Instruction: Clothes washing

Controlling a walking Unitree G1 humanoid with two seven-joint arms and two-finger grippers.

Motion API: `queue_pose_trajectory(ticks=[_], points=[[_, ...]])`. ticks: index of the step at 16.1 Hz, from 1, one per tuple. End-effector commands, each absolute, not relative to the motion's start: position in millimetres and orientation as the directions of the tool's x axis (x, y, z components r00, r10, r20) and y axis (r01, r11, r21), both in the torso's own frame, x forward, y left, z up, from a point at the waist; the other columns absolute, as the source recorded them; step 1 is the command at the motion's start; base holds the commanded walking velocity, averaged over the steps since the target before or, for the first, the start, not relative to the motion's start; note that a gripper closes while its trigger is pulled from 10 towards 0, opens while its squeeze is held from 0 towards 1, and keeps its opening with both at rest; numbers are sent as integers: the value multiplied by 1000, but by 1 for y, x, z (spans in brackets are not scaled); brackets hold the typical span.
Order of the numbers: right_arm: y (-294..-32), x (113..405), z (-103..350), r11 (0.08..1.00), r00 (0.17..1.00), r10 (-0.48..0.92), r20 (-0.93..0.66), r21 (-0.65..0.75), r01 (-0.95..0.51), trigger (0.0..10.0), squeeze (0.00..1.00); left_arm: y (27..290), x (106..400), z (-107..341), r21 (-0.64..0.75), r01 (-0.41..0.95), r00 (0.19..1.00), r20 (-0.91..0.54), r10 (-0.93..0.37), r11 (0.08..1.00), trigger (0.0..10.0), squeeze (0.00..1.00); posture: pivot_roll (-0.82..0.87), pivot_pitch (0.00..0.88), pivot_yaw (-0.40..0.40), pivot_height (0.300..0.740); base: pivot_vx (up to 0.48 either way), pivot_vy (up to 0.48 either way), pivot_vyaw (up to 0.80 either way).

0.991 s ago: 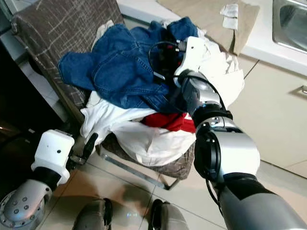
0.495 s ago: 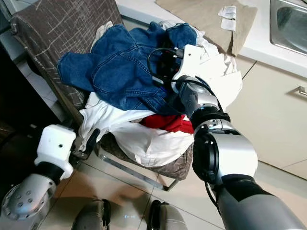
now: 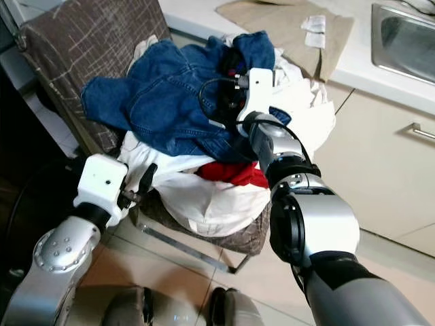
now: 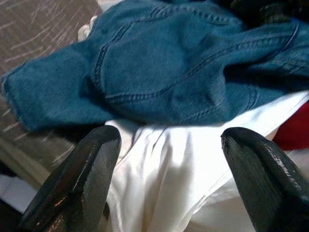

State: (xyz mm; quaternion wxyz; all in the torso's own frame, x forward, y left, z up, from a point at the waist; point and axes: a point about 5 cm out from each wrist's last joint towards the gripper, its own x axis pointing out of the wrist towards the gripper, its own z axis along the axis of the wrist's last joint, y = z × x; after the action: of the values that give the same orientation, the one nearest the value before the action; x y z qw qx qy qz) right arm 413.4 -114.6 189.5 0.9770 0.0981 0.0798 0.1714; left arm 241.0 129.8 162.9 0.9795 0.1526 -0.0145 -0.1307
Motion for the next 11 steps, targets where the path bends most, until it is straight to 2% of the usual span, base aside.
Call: queue_pose_trajectory(ticks=[1,2,4,6,10,11], points=[[-121,412,187,918,928,353,-117,235,-320,0,0,125,245,161,301,274,958,-8,-285,913,10000,0,166,58,-85,723,0,0,0],[-124,413,187,924,932,341,-119,223,-310,0,0,125,247,161,300,276,958,-5,-288,913,10000,0,157,52,-84,723,0,0,0],[-136,413,184,961,953,269,-142,109,-255,0,0,122,252,162,305,286,953,8,-303,909,10000,0,141,40,-85,723,0,0,0],[-145,413,197,959,958,283,-49,2,-283,0,0,120,259,162,306,289,950,25,-311,907,10000,0,119,27,-85,723,0,0,0],[-157,415,216,972,976,211,51,-115,-204,0,0,117,264,160,304,293,947,34,-318,906,10000,0,107,18,-88,723,0,0,0],[-159,416,229,976,974,190,126,-130,-174,0,0,116,265,160,303,294,947,40,-320,907,10000,0,105,15,-90,723,0,0,0]])
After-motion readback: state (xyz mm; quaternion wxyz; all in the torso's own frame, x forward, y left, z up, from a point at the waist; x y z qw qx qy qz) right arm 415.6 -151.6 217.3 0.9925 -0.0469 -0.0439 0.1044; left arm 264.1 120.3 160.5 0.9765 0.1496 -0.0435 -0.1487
